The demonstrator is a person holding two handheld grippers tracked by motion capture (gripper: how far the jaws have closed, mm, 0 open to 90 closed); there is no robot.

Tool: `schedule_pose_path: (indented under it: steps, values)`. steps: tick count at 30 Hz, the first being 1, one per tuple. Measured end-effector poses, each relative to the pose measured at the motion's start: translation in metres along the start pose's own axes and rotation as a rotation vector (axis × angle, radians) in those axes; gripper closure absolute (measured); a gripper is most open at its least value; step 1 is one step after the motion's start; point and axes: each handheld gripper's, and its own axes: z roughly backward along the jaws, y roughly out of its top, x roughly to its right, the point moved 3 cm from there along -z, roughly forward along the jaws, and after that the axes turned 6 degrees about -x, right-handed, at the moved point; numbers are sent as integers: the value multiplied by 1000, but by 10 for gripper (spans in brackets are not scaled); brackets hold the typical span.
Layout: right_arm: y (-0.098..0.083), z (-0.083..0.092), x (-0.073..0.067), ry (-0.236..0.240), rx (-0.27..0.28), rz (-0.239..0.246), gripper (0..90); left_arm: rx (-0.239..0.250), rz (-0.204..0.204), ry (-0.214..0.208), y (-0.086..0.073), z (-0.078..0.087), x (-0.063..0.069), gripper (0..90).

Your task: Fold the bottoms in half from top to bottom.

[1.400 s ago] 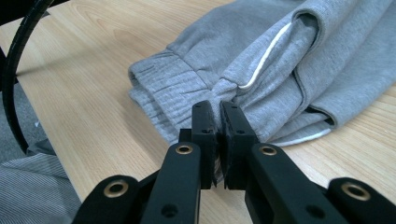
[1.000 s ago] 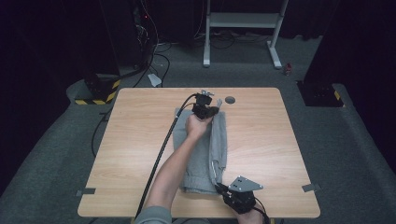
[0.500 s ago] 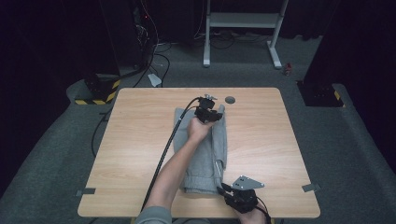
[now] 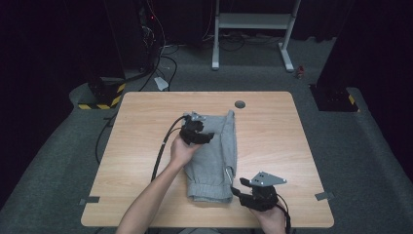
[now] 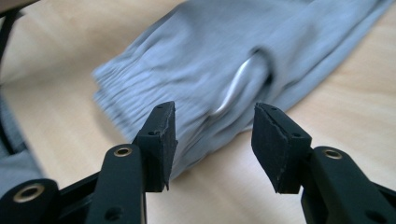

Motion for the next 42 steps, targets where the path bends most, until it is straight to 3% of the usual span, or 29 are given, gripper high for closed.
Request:
schedule_pose_path:
  steps: [3, 4, 7, 8, 12, 17, 21, 22, 23, 24, 29, 32, 35, 41, 42]
  values:
    - [11, 1, 2, -23, 44, -1, 518, -6, 1, 15, -13, 7, 1, 394]
    - [23, -1, -1, -59, 70, 30, 548, -17, 3, 15, -25, 13, 2, 391]
    - [33, -9, -4, -75, 61, 71, 616, -24, 8, -1, -36, 18, 3, 390]
    - [42, -19, -5, -63, 35, 90, 640, -23, 19, -12, -40, 20, 5, 385]
    - [51, -37, -4, -63, -3, 109, 648, -23, 49, -51, -56, 26, 8, 375]
    - [61, -63, -2, -79, -69, 142, 661, -34, 75, -66, -76, 24, 14, 376]
    - [59, -73, 2, -91, -94, 133, 666, -46, 55, -54, -82, 21, 17, 373]
    - [57, -77, 5, -106, -118, 140, 665, -37, 20, -9, -85, 22, 20, 373]
    - [57, -77, 5, -106, -118, 140, 665, -37, 20, -9, -85, 22, 20, 375]
    - [53, -79, 6, -156, -139, 162, 664, -41, 1, 6, -89, 22, 24, 375]
    - [43, -76, 18, -187, -166, 133, 660, -62, -17, 19, -95, 20, 24, 373]
    - [29, -69, 33, -210, -181, 94, 656, -75, 4, 9, -102, 15, 25, 373]
    - [23, -66, 38, -216, -185, 78, 652, -71, -6, 18, -103, 16, 25, 372]
    - [17, -58, 46, -212, -174, 45, 641, -72, -17, 18, -102, 20, 26, 377]
    - [20, -55, 46, -210, -149, 31, 642, -63, -21, 22, -102, 20, 26, 379]
